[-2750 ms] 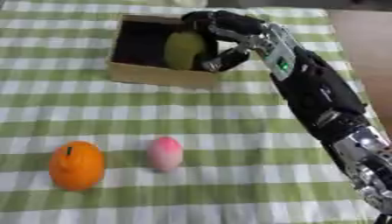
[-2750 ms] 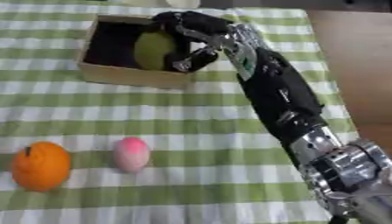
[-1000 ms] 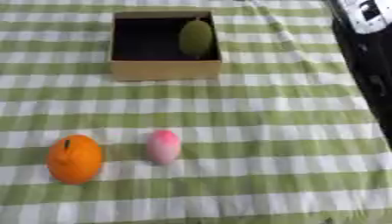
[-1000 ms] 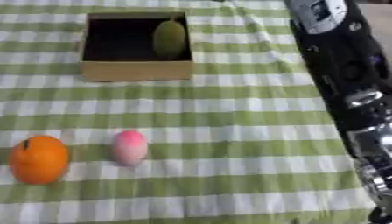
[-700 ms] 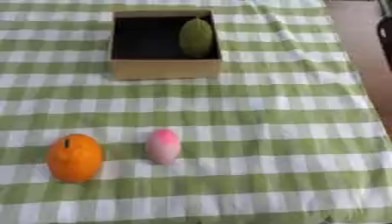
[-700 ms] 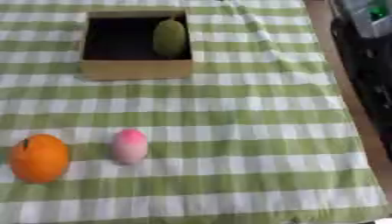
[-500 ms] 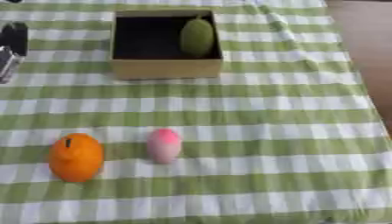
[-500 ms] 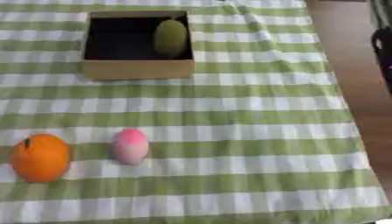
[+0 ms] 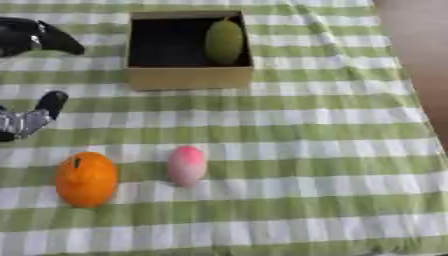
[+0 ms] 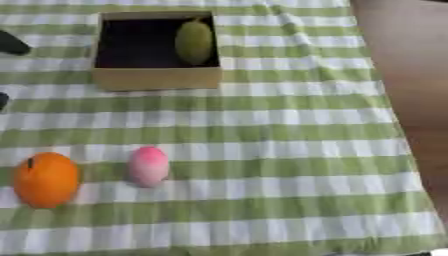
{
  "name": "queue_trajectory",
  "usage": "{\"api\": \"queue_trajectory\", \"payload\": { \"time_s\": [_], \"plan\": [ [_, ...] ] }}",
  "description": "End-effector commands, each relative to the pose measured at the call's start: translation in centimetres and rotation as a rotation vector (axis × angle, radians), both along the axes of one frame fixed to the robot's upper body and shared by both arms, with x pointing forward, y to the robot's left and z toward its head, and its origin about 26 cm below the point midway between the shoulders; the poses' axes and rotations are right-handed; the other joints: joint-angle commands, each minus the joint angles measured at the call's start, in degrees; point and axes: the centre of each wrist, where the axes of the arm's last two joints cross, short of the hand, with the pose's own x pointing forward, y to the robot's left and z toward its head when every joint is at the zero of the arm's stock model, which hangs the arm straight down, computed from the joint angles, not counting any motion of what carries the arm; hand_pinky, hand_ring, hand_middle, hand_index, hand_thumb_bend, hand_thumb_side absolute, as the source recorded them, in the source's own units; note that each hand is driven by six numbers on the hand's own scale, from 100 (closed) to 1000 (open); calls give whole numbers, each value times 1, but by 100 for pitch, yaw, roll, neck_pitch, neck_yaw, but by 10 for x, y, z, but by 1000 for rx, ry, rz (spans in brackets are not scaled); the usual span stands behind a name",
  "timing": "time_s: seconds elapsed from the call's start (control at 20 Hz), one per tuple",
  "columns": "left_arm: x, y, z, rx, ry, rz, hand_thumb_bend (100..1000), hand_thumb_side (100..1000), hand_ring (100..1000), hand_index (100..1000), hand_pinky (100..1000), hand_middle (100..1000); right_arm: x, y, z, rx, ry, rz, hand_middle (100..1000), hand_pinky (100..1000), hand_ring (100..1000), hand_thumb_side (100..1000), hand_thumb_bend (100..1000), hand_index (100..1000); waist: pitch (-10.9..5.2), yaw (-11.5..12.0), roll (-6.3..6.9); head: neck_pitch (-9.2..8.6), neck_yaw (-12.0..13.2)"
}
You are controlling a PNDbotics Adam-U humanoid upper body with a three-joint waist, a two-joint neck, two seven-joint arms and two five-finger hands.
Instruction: Pick up objects on the table and place them in the box.
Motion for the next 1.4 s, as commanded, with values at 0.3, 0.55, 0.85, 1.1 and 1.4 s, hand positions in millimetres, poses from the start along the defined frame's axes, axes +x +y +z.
{"api": "queue_trajectory", "payload": {
  "time_s": [0.3, 0.55, 0.85, 1.1, 1.4],
  "plan": [
    [-7, 11, 6, 183, 28, 28, 218, 786, 885, 922, 894, 804, -17, -10, 8, 11, -29, -45, 715, 939, 954, 100, 100, 945, -168, 27, 151, -16, -3],
    [-8, 14, -4, 235, 73, 61, 311, 831, 899, 919, 917, 797, -20, -14, 3, 42, -5, -67, 709, 947, 955, 100, 100, 946, -166, 22, 173, -13, 20],
    [-9, 13, -16, 281, 138, 86, 385, 778, 905, 927, 933, 791, -21, -19, -2, 72, 21, -92, 703, 955, 956, 100, 100, 948, -166, -15, 182, -20, 46],
    [-10, 15, -24, 302, 163, 110, 386, 515, 912, 942, 941, 793, -22, -24, -4, 119, 38, -119, 695, 959, 952, 100, 100, 946, -168, -43, 198, -28, -11],
    [-11, 15, -31, 327, 191, 135, 402, 428, 916, 955, 943, 798, -23, -26, -7, 147, 55, -140, 690, 966, 953, 100, 100, 947, -177, -73, 230, -59, -71]
  ]
}}
